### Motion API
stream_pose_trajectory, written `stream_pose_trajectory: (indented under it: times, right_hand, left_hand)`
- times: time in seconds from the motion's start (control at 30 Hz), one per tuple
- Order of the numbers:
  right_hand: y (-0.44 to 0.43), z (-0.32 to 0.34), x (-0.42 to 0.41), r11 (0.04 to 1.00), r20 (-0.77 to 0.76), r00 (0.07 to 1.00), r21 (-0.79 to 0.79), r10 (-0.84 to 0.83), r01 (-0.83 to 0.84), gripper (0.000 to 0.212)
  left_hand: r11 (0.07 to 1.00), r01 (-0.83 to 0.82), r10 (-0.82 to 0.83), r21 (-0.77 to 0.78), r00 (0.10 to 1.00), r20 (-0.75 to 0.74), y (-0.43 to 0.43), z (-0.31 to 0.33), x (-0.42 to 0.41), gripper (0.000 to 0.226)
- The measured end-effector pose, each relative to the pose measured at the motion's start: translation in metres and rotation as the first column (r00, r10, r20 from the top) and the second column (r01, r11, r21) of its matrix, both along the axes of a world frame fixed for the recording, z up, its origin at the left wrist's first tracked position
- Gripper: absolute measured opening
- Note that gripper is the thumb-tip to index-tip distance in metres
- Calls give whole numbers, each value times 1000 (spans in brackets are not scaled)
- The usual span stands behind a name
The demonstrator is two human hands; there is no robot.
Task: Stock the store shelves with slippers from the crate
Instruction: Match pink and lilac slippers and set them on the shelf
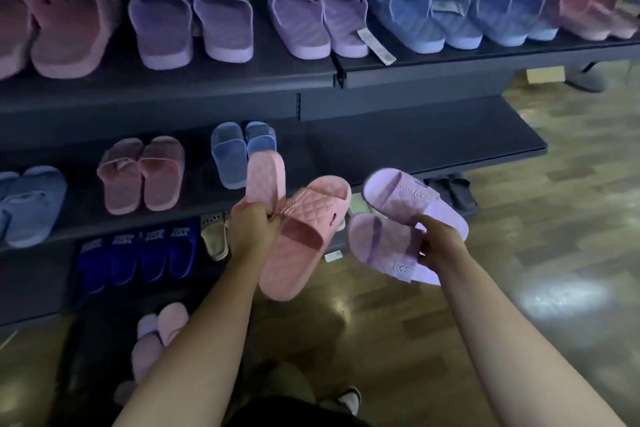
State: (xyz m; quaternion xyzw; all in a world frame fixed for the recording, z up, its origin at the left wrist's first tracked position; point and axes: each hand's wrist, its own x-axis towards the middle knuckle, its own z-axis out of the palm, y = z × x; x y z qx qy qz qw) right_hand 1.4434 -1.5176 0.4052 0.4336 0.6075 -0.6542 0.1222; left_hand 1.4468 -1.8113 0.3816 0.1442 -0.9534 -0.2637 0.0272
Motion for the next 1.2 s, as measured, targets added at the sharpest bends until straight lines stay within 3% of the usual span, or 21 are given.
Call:
stream_pose_trajectory:
  times: [0.1,0.2,0.33,0.57,0.83,1.0,1.1,1.2]
  right_hand:
    - [33,-23,-36,995,2,999,-86,-46,46,18]
    - [56,-43,-80,977,49,997,-201,-60,69,54]
    - [82,-66,-140,946,95,989,-295,-111,134,65]
    - [115,-96,-237,954,49,995,-283,-88,98,50]
    - [145,-116,-332,939,-51,993,-336,-103,81,6]
    - [161,-136,-374,896,-140,978,-436,-155,80,41]
    - [162,-149,-388,961,-206,978,-271,4,-61,11]
    - [162,-166,-395,974,-209,956,-54,206,-222,13]
  left_hand:
    - [996,-37,40,-77,998,38,33,-8,-21,28]
    - [996,-52,57,-74,995,76,60,-18,-52,27]
    - [997,-59,63,-42,993,102,85,-45,-105,26]
    - [992,-92,103,-87,985,137,131,-72,-196,36]
    - [972,-151,180,-178,970,164,178,-109,-271,41]
    - [953,-149,196,-263,967,162,192,-129,-299,40]
    - [932,-174,216,-319,971,100,194,-143,-305,37]
    - [933,-168,198,-317,978,63,192,-155,-309,35]
